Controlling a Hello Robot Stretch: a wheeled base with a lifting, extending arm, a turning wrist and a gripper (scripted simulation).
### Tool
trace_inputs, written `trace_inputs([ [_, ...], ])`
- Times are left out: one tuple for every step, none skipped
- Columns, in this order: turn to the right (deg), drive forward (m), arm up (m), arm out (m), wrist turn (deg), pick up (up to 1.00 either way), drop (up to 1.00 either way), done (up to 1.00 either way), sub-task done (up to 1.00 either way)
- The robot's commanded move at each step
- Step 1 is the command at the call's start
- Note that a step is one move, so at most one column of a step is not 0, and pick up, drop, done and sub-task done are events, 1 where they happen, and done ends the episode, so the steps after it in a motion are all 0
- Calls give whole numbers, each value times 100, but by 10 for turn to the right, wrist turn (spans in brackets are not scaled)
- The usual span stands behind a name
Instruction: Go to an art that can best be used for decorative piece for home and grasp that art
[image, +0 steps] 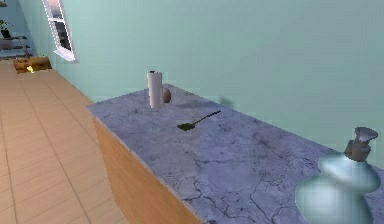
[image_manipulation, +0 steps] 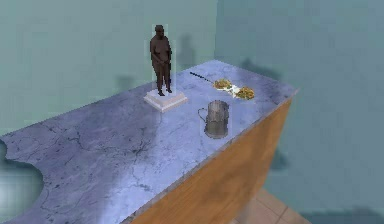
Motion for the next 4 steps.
trace_inputs([
  [0,0,38,0,0,0,0,0,0],
  [0,0,0,46,0,0,0,0,0],
  [0,0,0,0,450,0,0,0,0],
  [0,0,0,0,450,0,0,0,0],
])
